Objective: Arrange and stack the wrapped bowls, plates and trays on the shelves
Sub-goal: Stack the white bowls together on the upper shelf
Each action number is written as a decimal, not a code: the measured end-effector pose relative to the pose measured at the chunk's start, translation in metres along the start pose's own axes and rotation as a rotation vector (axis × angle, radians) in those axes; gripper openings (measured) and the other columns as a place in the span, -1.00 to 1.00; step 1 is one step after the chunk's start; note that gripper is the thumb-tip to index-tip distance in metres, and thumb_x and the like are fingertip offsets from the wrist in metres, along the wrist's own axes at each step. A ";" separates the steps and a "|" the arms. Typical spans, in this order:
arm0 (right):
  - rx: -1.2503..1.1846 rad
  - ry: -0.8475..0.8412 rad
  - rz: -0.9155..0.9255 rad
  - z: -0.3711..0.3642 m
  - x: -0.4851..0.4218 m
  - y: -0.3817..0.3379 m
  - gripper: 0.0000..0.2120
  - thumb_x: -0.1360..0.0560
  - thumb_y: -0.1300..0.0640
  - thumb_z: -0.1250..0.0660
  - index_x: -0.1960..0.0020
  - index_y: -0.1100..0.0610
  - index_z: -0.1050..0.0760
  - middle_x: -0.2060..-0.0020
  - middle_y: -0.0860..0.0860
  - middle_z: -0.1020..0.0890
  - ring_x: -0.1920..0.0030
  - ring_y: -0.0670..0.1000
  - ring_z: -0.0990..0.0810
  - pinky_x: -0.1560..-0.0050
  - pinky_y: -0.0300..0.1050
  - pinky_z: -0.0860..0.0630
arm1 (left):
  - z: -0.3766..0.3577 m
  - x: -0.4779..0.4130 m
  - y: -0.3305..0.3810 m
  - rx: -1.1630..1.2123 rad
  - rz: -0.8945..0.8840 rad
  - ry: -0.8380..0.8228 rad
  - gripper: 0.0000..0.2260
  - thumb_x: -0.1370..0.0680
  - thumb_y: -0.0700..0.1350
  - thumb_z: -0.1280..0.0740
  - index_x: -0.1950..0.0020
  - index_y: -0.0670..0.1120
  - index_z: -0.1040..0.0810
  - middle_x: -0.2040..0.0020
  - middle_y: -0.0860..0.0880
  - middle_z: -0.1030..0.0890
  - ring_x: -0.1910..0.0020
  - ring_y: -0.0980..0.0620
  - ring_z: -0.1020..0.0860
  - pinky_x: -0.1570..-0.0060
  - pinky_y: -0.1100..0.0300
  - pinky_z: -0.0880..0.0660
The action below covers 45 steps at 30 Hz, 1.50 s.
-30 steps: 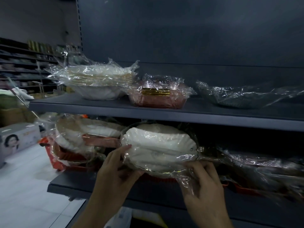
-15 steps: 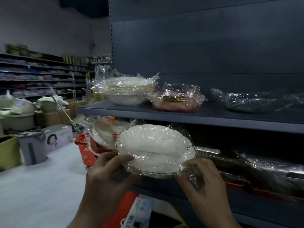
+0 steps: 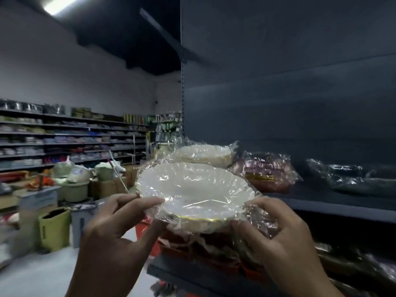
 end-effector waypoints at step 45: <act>0.645 -0.407 -0.419 -0.117 -0.289 0.134 -0.48 -0.71 -0.15 -0.20 -0.39 0.25 -0.56 -0.46 0.26 -0.52 -0.44 0.27 -0.49 -0.32 -0.02 -0.44 | -0.219 -0.200 -0.223 -0.456 0.080 -0.383 -0.69 -0.69 0.27 -0.06 -0.16 0.18 -0.52 -0.10 0.14 -0.54 -0.21 -0.01 -0.52 -0.31 -0.14 -0.30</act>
Point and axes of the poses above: each hand's wrist, its own x-axis away from the middle knuckle, its own z-axis out of the back of the hand, y = z × x, the point moved 1 cm from there along -x, towards the middle knuckle
